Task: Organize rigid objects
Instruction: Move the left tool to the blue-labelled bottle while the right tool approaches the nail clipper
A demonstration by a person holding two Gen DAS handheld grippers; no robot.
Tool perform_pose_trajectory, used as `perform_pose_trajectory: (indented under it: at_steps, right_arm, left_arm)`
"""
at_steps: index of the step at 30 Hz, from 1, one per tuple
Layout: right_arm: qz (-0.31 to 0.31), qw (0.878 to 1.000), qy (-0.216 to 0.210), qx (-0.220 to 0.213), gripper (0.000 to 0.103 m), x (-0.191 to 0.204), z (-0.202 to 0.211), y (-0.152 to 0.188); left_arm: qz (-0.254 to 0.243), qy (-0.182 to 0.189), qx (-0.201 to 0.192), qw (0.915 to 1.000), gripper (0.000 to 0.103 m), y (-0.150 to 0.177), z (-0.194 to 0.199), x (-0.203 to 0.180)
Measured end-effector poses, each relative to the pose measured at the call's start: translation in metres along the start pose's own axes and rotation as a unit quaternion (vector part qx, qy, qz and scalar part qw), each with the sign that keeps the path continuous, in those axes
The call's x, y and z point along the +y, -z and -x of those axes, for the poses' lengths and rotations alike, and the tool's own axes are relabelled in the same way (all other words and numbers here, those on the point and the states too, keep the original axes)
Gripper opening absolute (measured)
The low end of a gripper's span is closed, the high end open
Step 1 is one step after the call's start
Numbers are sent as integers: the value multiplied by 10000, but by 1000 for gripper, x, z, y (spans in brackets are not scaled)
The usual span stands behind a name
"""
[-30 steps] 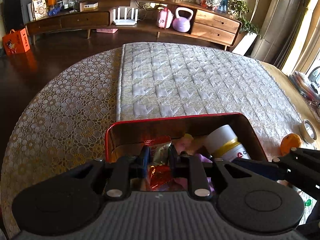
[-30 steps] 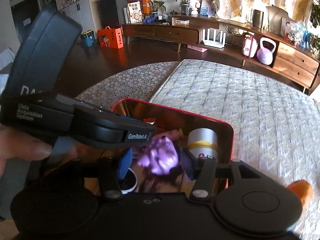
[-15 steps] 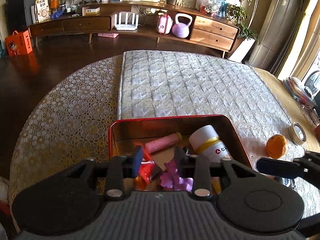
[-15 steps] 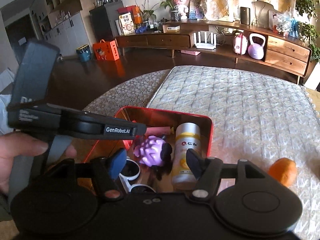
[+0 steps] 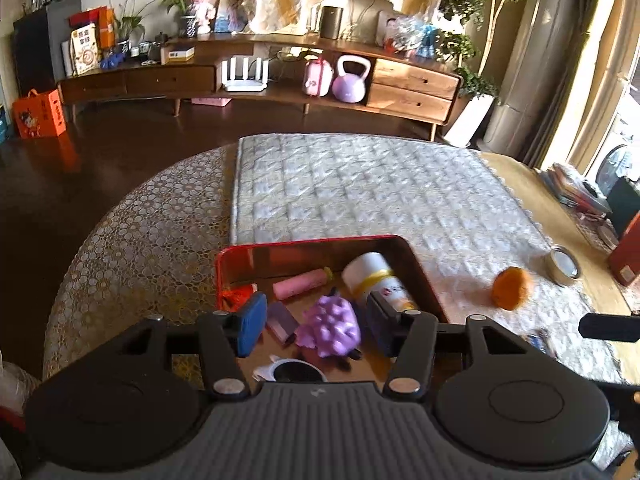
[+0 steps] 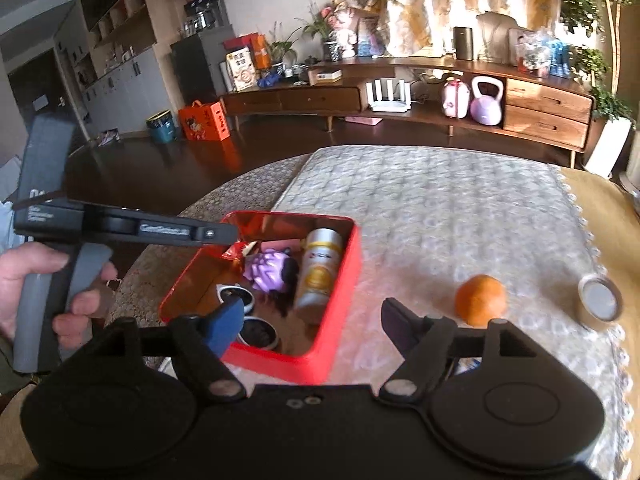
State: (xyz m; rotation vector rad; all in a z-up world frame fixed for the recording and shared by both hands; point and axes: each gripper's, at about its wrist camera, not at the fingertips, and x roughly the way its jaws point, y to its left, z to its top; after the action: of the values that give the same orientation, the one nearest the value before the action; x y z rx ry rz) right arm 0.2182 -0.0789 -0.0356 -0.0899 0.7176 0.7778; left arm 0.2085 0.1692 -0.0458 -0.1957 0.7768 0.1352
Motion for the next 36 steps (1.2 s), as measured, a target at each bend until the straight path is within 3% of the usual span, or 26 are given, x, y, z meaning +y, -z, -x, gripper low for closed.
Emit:
perform_pose_trajectory:
  at_steps: [15, 23, 36]
  right_arm:
    - [-413, 9983, 412, -49, 91, -66, 50, 55]
    - [-467, 9969, 620, -114, 98, -93, 62, 76]
    - [-518, 9908, 1250, -12, 102, -135, 34, 87]
  left_arm:
    - [-374, 699, -3, 9968, 59, 36, 28, -84]
    - [-398, 849, -130, 9955, 83, 48, 25, -120]
    - [-267, 898, 103, 9956, 83, 55, -19, -171]
